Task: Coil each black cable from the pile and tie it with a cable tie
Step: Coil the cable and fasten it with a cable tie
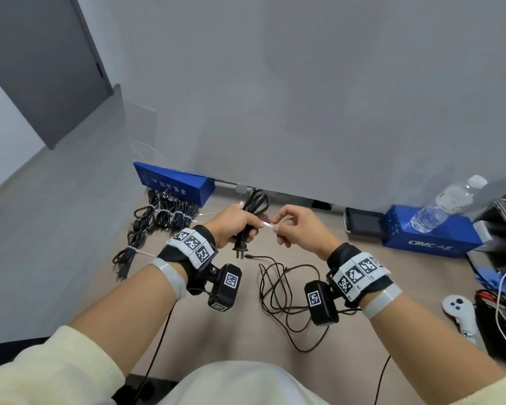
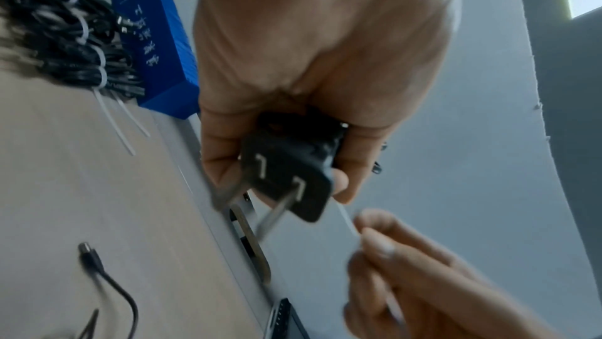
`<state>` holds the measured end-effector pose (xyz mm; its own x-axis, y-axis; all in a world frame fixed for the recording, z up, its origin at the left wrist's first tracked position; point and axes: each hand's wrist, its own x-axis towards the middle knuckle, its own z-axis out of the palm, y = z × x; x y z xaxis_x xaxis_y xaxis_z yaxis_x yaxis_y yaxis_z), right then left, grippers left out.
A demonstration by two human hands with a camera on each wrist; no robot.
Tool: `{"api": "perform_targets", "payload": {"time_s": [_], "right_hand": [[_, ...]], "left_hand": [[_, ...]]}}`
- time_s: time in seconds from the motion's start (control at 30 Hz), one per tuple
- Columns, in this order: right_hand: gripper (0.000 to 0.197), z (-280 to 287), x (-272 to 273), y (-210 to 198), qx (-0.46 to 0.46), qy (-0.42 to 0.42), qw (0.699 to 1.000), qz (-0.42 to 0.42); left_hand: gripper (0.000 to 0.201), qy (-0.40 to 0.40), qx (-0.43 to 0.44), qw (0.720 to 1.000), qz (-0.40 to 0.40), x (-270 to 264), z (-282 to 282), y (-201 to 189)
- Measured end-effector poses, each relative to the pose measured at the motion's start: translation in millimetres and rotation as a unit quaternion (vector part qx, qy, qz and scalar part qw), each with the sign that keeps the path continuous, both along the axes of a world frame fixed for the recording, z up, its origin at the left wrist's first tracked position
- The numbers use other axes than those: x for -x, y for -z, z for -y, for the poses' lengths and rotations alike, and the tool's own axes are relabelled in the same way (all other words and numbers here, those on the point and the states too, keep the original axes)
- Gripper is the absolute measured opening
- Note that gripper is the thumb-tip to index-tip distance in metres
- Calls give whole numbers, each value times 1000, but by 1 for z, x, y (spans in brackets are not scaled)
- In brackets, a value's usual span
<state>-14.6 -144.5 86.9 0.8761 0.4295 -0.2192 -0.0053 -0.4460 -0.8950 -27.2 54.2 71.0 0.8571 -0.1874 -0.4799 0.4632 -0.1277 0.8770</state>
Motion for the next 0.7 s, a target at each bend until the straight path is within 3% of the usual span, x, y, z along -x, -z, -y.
{"api": "perform_targets", "payload": {"time_s": [0.2, 0.4, 0.5, 0.7], "right_hand": [[10, 4, -8, -25, -90, -26, 995, 25], [17, -11, -11, -24, -42, -53, 990, 124], [17, -15, -8, -24, -52, -80, 991, 90], [47, -19, -6, -22, -11, -123, 991, 54]], "left_hand": [[23, -20, -23, 998, -60, -4, -7, -3], [21, 14, -33, 996, -86, -5, -2, -4], [17, 31, -59, 995, -80, -4, -2, -9], [19, 74, -93, 989, -89, -4, 0, -15]]}}
